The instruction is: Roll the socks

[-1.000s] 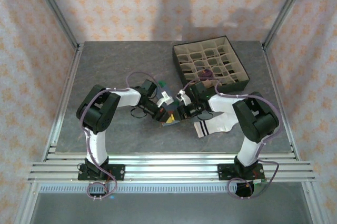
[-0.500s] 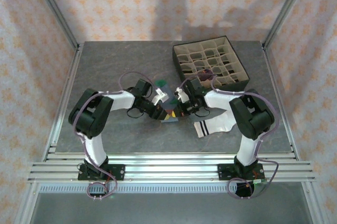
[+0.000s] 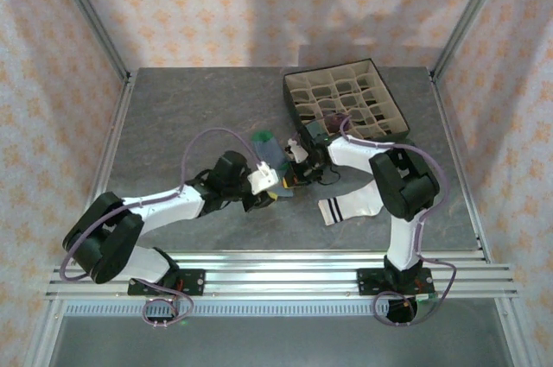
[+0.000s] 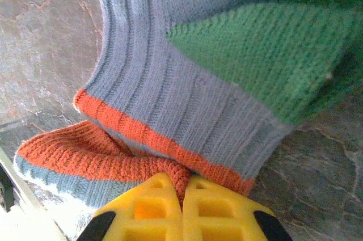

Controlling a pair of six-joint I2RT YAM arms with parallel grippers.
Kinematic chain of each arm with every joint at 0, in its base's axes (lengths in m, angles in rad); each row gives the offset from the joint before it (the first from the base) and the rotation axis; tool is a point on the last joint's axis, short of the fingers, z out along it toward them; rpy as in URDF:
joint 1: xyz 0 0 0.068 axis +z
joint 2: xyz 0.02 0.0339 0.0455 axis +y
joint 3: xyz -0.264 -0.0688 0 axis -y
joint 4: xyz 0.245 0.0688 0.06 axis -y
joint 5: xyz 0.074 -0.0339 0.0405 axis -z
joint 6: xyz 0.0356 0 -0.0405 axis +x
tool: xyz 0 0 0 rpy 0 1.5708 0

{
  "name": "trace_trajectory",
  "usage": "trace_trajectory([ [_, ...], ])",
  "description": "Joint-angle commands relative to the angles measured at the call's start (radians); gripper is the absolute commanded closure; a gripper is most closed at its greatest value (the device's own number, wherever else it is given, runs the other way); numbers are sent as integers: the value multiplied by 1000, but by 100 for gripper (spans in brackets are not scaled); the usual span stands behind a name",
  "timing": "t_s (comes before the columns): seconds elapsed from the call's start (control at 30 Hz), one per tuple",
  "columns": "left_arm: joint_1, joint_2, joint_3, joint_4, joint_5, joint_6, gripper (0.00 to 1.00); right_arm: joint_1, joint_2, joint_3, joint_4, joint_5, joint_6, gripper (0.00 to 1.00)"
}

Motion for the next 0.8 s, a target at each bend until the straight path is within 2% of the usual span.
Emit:
trace_trajectory([
  [0.0,-78,19,-6,86,-253,208,62,-15,58,23,-148,152,-11,100],
  [0.1,-152,71,26,77,-434,330,58,-18,72,49,-193,168,-15,100],
  [0.17,-172,98,38,77,-474,387,61,-18,83,64,-213,170,-15,100],
  [0.37,-184,169,52,134,-507,449,65,-21,116,97,-248,163,-12,100],
  [0.63,-186,249,52,225,-550,502,61,-21,128,113,-280,142,-30,100],
  [0.73,-189,274,80,159,-539,503,70,-25,122,117,-285,126,-32,99],
  [0.77,-189,279,90,123,-530,500,74,-28,113,115,-283,119,-33,96],
])
